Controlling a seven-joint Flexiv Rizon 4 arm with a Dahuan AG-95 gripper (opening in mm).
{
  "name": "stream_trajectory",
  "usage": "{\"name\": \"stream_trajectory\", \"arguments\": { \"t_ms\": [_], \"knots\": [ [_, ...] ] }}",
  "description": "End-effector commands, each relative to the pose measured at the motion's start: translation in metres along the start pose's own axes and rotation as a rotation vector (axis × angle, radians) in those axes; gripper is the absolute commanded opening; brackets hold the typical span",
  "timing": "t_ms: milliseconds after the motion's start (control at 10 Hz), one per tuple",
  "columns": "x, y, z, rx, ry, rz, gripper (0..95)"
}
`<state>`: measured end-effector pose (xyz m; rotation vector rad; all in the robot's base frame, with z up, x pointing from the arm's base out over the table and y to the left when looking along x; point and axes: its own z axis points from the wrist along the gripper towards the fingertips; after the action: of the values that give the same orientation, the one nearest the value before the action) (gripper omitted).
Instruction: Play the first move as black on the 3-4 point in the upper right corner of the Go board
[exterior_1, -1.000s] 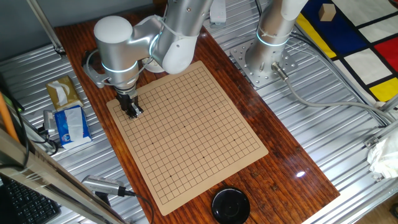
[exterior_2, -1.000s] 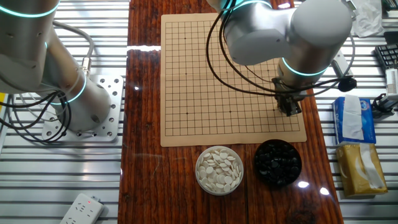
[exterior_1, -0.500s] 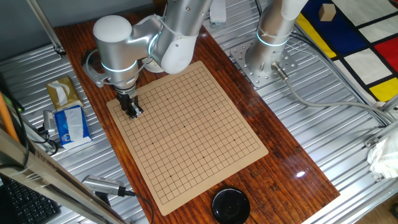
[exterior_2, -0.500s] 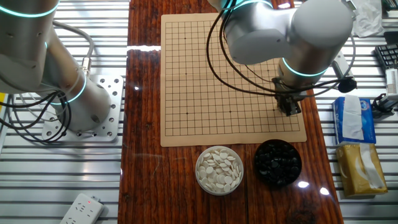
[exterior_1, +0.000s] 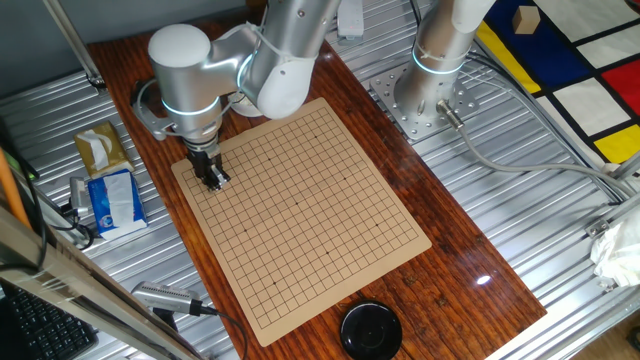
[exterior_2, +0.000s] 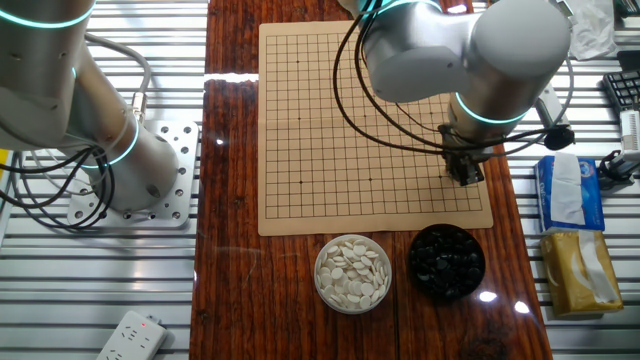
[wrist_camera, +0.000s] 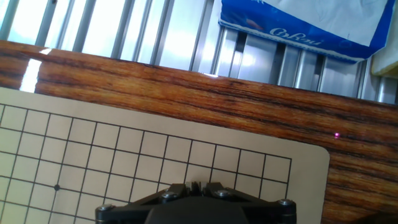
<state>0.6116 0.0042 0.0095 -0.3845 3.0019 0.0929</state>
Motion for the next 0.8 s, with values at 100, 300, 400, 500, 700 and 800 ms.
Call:
{"name": "stream_trajectory", "arguments": {
  "t_ms": [100, 300, 400, 500, 700, 800],
  "knots": [
    [0.0004, 0.0001, -0.0004, 0.003, -0.002, -0.010, 0.0],
    [0.0005, 0.0001, -0.0002, 0.004, -0.004, -0.019, 0.0],
    [0.0005, 0.0001, -0.0002, 0.007, -0.009, -0.029, 0.0],
    [0.0006, 0.0001, -0.0001, 0.008, -0.010, -0.029, 19.0],
    [0.0007, 0.0002, 0.0002, 0.008, -0.013, -0.037, 19.0],
    [0.0007, 0.0002, 0.0003, 0.008, -0.013, -0.038, 19.0]
  ]
}}
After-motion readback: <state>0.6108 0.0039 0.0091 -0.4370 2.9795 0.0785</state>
